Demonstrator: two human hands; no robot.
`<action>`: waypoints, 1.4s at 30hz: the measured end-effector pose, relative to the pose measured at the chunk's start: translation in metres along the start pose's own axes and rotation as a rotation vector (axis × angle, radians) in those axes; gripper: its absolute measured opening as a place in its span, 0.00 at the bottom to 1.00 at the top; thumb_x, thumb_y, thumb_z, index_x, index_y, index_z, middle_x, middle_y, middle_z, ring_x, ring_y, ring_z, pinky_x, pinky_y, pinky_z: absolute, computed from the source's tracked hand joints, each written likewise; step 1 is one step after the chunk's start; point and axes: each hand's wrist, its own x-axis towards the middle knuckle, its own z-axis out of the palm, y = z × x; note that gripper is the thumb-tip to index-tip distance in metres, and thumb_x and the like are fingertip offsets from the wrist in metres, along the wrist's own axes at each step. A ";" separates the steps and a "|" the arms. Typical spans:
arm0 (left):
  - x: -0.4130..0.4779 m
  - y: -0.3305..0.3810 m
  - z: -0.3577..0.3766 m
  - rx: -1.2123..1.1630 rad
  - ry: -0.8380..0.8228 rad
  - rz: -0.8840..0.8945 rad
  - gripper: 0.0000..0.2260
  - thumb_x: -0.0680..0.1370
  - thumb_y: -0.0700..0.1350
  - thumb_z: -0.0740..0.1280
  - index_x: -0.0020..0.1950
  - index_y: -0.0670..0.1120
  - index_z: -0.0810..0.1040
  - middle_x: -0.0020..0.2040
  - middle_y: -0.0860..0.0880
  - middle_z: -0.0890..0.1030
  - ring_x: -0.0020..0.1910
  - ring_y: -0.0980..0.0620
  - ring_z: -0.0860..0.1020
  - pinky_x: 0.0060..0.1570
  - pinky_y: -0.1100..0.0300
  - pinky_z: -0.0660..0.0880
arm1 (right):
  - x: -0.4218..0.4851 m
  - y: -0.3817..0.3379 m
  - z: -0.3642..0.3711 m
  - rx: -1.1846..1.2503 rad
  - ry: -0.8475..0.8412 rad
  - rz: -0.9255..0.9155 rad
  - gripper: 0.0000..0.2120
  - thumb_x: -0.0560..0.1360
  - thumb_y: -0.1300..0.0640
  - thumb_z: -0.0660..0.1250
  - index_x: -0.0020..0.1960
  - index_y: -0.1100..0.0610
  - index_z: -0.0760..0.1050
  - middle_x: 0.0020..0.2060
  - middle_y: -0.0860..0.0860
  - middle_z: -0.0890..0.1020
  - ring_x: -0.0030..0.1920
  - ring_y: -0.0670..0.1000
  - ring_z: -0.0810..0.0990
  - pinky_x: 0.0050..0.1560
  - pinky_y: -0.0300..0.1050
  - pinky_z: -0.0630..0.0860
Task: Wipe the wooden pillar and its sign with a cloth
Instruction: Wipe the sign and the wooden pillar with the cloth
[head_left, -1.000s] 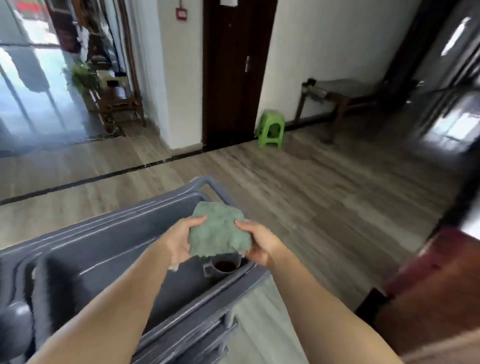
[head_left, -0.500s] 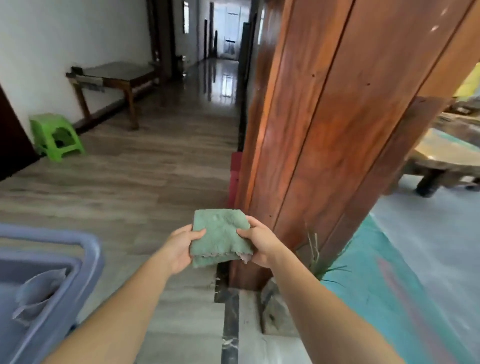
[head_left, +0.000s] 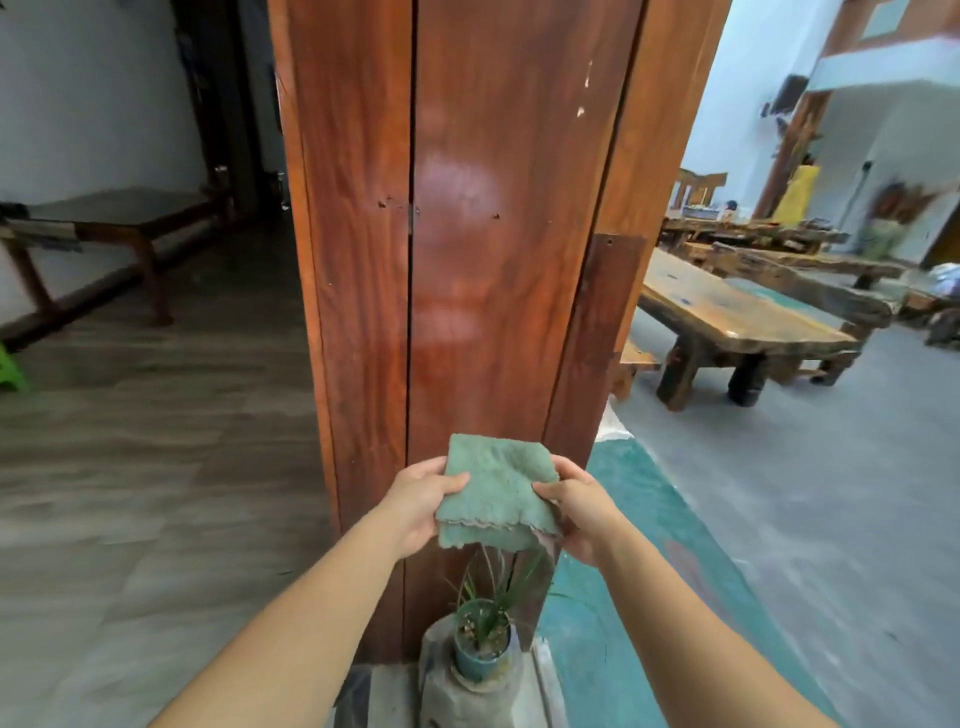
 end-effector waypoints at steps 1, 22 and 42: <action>0.004 0.011 0.012 0.013 -0.001 0.021 0.12 0.79 0.35 0.66 0.62 0.42 0.80 0.56 0.39 0.86 0.55 0.40 0.84 0.55 0.41 0.80 | 0.005 -0.016 -0.007 -0.006 0.004 -0.027 0.17 0.78 0.71 0.63 0.54 0.54 0.84 0.52 0.61 0.87 0.48 0.60 0.86 0.47 0.57 0.84; 0.009 0.490 0.077 0.555 0.073 1.149 0.10 0.78 0.37 0.69 0.58 0.45 0.83 0.48 0.47 0.86 0.49 0.50 0.84 0.53 0.56 0.81 | 0.020 -0.421 0.189 -1.294 0.896 -1.769 0.40 0.71 0.60 0.75 0.79 0.55 0.62 0.71 0.60 0.70 0.70 0.63 0.69 0.68 0.58 0.70; 0.067 0.681 0.026 1.017 0.740 1.829 0.22 0.82 0.52 0.53 0.73 0.49 0.73 0.68 0.40 0.79 0.70 0.43 0.72 0.70 0.50 0.67 | 0.109 -0.600 0.347 -1.296 0.732 -1.823 0.41 0.79 0.42 0.58 0.83 0.60 0.45 0.83 0.59 0.51 0.82 0.61 0.45 0.80 0.65 0.43</action>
